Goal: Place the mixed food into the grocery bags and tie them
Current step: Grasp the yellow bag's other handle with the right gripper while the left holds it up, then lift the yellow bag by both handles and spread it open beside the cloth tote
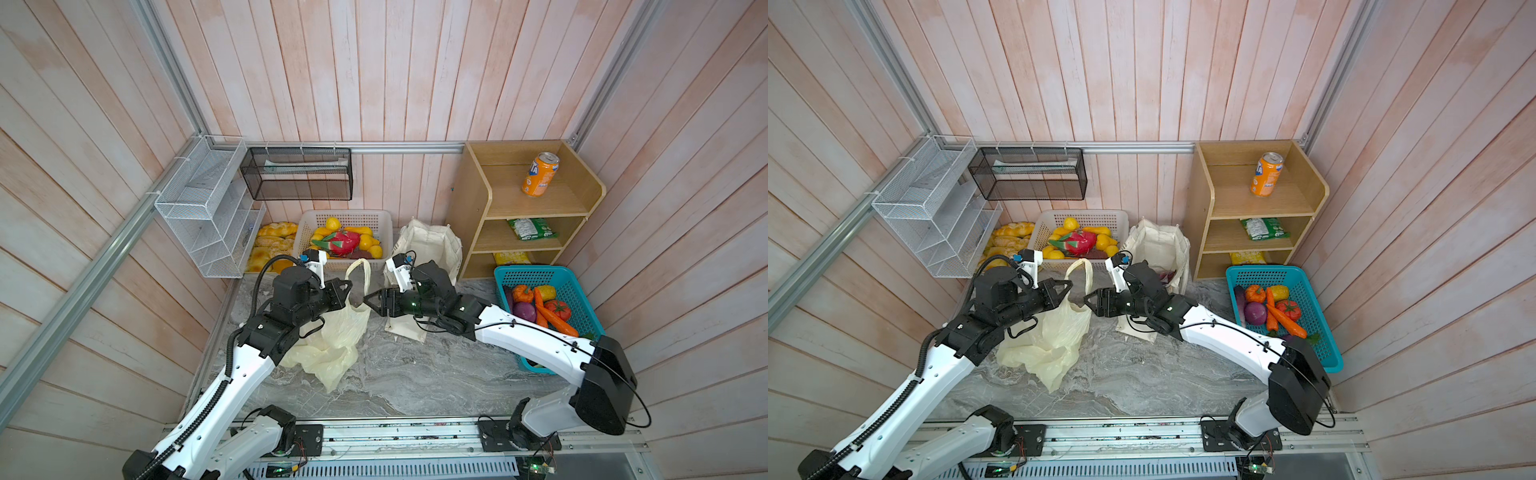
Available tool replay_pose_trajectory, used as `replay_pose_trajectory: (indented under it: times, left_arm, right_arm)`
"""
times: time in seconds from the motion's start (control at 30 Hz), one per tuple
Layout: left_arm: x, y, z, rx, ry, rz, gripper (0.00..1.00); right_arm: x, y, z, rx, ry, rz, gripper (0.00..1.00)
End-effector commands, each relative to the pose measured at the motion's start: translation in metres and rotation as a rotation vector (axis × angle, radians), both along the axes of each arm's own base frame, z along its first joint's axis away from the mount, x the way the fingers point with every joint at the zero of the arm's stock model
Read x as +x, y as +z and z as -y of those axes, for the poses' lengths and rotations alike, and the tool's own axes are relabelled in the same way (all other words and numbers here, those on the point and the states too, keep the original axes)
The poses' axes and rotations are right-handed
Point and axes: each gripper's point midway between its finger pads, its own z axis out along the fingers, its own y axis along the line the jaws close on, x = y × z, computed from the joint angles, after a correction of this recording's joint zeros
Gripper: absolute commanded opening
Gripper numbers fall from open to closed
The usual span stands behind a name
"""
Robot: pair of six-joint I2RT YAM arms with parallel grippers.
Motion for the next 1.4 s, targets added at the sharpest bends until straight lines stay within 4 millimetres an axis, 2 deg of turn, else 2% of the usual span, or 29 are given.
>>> replay_pose_trajectory:
  times: [0.0,0.03,0.07,0.1,0.13,0.2,0.27,0.4,0.5,0.57,0.67,0.77,1.1,1.27,1.37]
  left_arm:
    - [-0.004,0.017,0.006,-0.044,-0.028,0.043,0.00]
    - [-0.004,0.016,0.007,-0.046,-0.034,0.041,0.00]
    - [-0.005,0.015,0.008,-0.048,-0.043,0.041,0.00]
    - [-0.006,0.013,0.008,-0.047,-0.048,0.036,0.04]
    - [-0.006,0.013,0.008,-0.044,-0.047,0.033,0.13]
    - [-0.008,0.012,0.003,-0.027,-0.030,0.033,0.39]
    - [-0.011,0.011,-0.009,-0.003,0.023,0.036,0.57]
    - [-0.023,-0.001,-0.049,0.043,0.210,0.017,0.75]
    - [-0.033,-0.025,-0.074,0.081,0.332,-0.062,0.79]
    - [-0.037,-0.046,-0.082,0.104,0.370,-0.138,0.80]
    - [-0.043,-0.073,-0.082,0.130,0.374,-0.234,0.82]
    - [-0.045,-0.090,-0.077,0.125,0.357,-0.292,0.83]
    - [-0.040,-0.124,-0.067,0.124,0.347,-0.392,0.83]
    - [-0.033,-0.132,-0.057,0.139,0.310,-0.410,0.84]
    - [-0.028,-0.130,-0.054,0.146,0.307,-0.406,0.85]
  right_arm:
    - [0.017,-0.007,-0.010,-0.044,-0.014,0.050,0.67]
    - [0.021,-0.009,-0.011,-0.054,-0.023,0.056,0.66]
    - [0.023,-0.013,-0.012,-0.060,-0.026,0.058,0.60]
    - [0.023,-0.015,-0.013,-0.061,-0.023,0.061,0.53]
    - [0.022,-0.017,-0.013,-0.061,-0.021,0.058,0.46]
    - [0.018,-0.019,-0.009,-0.053,-0.021,0.055,0.26]
    - [0.013,-0.019,-0.004,-0.033,-0.023,0.053,0.15]
    - [-0.004,-0.020,0.008,0.011,-0.002,0.061,0.13]
    - [-0.018,-0.023,0.014,0.042,0.029,0.087,0.13]
    - [-0.026,-0.028,0.016,0.046,0.044,0.100,0.13]
    - [-0.033,-0.037,0.018,0.036,0.058,0.114,0.13]
    - [-0.039,-0.041,0.018,0.021,0.072,0.131,0.13]
    - [-0.049,-0.037,0.027,0.039,0.075,0.159,0.14]
    - [-0.052,-0.035,0.029,0.050,0.079,0.160,0.15]
    - [-0.053,-0.033,0.029,0.053,0.081,0.162,0.15]
